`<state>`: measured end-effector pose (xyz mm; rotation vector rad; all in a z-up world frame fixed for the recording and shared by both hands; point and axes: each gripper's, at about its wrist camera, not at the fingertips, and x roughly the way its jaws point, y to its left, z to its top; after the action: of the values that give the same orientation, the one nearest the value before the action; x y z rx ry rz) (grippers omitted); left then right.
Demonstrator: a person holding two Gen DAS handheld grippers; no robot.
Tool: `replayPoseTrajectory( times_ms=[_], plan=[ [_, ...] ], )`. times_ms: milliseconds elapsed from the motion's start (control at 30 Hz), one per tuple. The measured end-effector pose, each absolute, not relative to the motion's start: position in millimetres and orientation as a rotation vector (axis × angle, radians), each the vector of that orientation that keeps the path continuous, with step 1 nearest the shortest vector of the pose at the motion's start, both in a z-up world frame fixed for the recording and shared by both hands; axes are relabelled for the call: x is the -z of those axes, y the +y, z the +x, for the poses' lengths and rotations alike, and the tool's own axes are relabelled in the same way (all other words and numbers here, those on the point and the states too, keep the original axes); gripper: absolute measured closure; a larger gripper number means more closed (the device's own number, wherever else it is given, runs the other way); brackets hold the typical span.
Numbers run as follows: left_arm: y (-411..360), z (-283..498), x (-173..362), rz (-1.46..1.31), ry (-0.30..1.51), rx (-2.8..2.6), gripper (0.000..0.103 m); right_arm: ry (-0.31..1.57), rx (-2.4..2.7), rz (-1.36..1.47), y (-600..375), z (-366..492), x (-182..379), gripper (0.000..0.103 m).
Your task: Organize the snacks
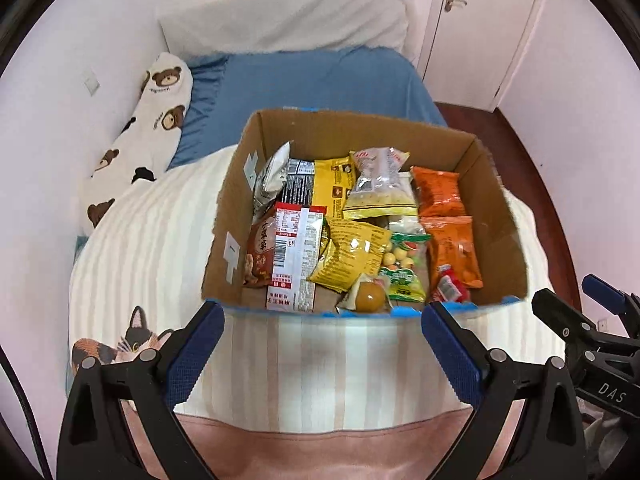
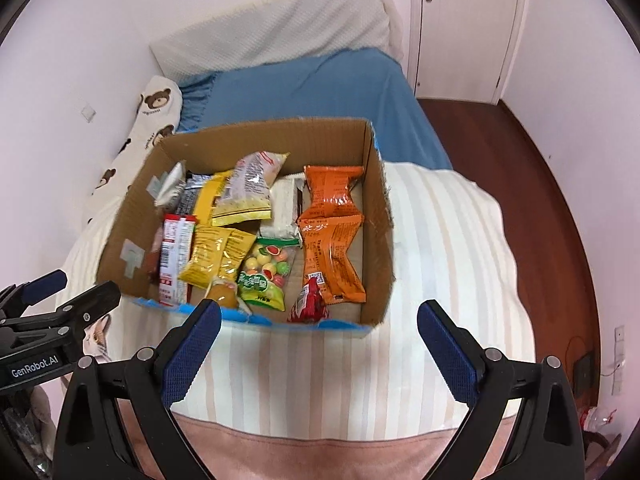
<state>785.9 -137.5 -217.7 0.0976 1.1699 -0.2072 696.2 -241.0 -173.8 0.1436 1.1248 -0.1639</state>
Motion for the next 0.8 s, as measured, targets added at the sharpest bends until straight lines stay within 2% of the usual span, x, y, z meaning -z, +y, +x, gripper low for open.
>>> replayPoseTrajectory(
  times_ms=[800],
  plan=[
    [-118, 654, 111, 0.088, 0.964, 0.215, 0.002, 0.88, 0.172, 0.1, -201, 550, 43, 0.0]
  ],
)
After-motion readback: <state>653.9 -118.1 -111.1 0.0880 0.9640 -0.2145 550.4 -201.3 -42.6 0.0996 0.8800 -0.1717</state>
